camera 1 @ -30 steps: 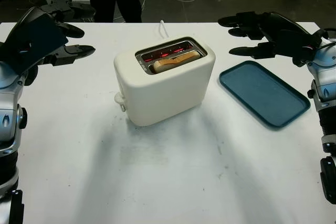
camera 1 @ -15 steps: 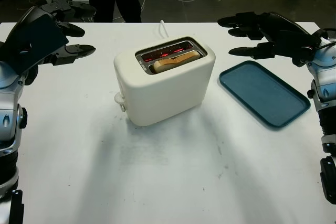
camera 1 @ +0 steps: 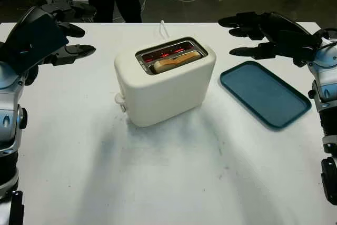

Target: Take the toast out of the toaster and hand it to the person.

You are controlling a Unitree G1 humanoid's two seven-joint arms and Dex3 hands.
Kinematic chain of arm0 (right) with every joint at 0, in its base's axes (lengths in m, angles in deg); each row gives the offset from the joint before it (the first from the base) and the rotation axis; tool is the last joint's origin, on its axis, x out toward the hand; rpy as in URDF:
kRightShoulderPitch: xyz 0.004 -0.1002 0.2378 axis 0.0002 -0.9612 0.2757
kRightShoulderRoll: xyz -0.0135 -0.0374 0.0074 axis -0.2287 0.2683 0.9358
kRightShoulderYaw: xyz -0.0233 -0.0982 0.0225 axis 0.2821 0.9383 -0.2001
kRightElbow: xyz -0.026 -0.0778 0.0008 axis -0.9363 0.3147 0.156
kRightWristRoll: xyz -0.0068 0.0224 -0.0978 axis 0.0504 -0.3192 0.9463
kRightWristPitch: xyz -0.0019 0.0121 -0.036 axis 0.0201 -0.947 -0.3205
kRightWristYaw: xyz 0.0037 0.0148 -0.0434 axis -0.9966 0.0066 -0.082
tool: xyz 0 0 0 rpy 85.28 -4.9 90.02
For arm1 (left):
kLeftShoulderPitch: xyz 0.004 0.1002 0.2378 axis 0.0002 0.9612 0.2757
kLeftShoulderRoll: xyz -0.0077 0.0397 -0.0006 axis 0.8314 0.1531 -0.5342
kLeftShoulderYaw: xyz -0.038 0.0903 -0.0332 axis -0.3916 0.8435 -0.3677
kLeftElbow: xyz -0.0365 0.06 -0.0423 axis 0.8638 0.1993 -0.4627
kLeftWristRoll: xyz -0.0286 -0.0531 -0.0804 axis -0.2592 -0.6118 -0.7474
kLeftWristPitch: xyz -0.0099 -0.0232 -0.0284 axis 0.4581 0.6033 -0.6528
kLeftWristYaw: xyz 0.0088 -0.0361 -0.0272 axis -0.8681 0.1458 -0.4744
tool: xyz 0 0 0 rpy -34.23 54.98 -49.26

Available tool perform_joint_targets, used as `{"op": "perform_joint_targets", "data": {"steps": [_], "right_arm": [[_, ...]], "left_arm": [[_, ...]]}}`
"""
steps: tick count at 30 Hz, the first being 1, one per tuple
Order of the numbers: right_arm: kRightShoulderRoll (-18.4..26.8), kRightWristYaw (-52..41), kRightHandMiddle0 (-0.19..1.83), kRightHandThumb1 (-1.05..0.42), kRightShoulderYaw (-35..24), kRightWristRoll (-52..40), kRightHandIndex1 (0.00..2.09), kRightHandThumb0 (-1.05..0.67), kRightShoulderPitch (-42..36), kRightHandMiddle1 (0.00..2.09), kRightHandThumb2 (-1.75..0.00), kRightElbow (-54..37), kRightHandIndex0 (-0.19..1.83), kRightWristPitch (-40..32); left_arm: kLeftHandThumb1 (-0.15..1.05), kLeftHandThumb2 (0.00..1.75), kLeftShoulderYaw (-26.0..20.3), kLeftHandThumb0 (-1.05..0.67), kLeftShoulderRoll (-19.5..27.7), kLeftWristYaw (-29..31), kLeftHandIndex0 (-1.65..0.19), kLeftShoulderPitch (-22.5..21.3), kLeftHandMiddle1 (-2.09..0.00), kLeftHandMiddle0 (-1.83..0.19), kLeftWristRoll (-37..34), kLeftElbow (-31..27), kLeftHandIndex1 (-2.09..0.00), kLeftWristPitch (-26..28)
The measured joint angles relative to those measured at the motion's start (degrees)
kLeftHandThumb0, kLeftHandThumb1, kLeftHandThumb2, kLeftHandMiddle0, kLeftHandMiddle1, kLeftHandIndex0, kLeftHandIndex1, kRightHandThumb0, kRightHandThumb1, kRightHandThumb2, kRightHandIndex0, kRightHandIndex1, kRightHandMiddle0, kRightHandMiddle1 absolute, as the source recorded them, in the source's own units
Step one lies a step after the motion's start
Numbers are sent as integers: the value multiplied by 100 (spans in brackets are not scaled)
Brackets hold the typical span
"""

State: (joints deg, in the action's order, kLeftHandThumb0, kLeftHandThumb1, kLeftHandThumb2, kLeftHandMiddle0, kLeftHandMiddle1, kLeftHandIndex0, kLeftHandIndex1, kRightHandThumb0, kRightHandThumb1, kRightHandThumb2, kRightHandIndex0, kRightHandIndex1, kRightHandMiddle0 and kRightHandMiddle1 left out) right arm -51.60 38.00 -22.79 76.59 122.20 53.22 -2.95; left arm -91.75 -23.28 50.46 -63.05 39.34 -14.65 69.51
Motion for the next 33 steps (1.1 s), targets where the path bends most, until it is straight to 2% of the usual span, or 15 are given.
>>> {"op": "perform_joint_targets", "data": {"steps": [33], "right_arm": [[0,-1,36,-92,0,-23,1,-74,0,0,-19,-12,36,-23]], "left_arm": [[91,10,-6,-3,0,0,-27,1,-101,-11,-3,-41,-53,74]]}}
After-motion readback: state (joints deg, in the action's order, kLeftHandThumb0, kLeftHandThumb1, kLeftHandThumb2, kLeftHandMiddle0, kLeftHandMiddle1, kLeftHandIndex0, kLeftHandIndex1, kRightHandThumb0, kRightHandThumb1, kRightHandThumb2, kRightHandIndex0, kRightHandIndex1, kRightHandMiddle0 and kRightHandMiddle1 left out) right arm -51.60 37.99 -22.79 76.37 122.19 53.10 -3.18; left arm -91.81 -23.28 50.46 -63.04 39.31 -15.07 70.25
